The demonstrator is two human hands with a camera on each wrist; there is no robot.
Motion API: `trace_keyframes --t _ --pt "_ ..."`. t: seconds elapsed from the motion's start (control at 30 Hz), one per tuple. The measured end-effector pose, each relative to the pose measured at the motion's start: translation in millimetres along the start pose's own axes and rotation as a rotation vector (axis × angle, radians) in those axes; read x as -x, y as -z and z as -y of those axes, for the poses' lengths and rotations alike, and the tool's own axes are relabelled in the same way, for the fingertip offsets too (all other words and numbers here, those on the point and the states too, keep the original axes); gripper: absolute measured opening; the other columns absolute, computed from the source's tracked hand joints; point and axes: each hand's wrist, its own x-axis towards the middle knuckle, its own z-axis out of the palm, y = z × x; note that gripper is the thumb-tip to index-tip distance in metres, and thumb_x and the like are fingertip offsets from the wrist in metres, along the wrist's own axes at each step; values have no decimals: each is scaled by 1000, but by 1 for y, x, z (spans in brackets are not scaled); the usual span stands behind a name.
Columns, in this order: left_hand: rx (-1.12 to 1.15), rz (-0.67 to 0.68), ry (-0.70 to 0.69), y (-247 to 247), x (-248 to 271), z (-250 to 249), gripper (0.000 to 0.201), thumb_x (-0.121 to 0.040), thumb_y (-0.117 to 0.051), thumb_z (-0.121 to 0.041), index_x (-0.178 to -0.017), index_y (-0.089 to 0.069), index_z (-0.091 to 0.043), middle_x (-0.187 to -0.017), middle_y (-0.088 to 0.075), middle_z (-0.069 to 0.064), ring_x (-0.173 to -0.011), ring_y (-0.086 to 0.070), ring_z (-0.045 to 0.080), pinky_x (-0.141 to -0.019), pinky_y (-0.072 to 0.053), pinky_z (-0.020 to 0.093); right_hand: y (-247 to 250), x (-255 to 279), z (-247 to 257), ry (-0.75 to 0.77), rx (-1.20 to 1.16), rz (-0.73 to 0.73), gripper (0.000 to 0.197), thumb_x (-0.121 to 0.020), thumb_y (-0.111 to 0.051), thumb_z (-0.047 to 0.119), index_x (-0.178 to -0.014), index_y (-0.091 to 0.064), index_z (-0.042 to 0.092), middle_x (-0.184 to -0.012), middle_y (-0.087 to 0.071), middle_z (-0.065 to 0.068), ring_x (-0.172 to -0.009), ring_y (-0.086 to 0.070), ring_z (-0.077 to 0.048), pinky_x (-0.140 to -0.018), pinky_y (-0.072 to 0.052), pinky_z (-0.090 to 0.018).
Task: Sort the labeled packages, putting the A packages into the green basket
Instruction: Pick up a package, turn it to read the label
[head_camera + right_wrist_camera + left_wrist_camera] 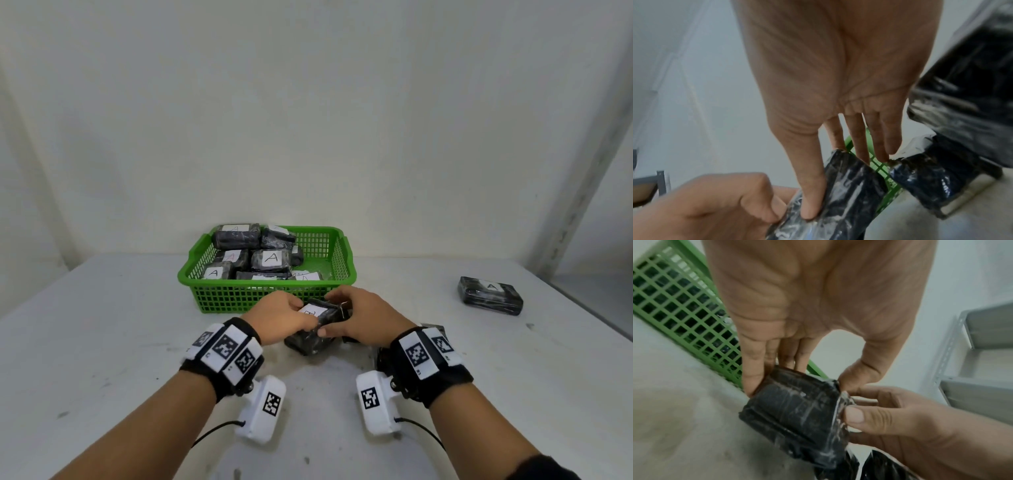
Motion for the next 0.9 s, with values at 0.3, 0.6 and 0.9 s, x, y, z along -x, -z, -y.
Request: trace_keyframes --t 0.3,0.6,0.9 --pt "539 58 -62 9 7 23 74 -55 -67 -27 -126 -64 -8 -115 -70 11 -107 -66 27 -94 -52 41 -6 -2 8 55 -242 38 66 -69 -89 55 -125 -72 25 -113 -78 9 -102 -72 -8 -99 -55 -32" --pt "667 -15 -133 15 10 38 42 -83 -78 -17 -122 -66 -8 -110 -75 8 -100 -72 21 -77 -57 28 -18 -1 10 73 -598 -14 36 -82 -88 31 -113 -78 17 -103 -82 1 -89 -77 -8 -70 -55 -13" --pt "805 3 -171 10 8 53 68 -63 -82 -37 -120 -67 -3 -116 -72 15 -109 -69 32 -97 -54 45 -36 -8 11 22 -842 -61 55 -71 -88 40 -113 -77 7 -112 -79 -11 -111 -74 -31 -105 -56 -50"
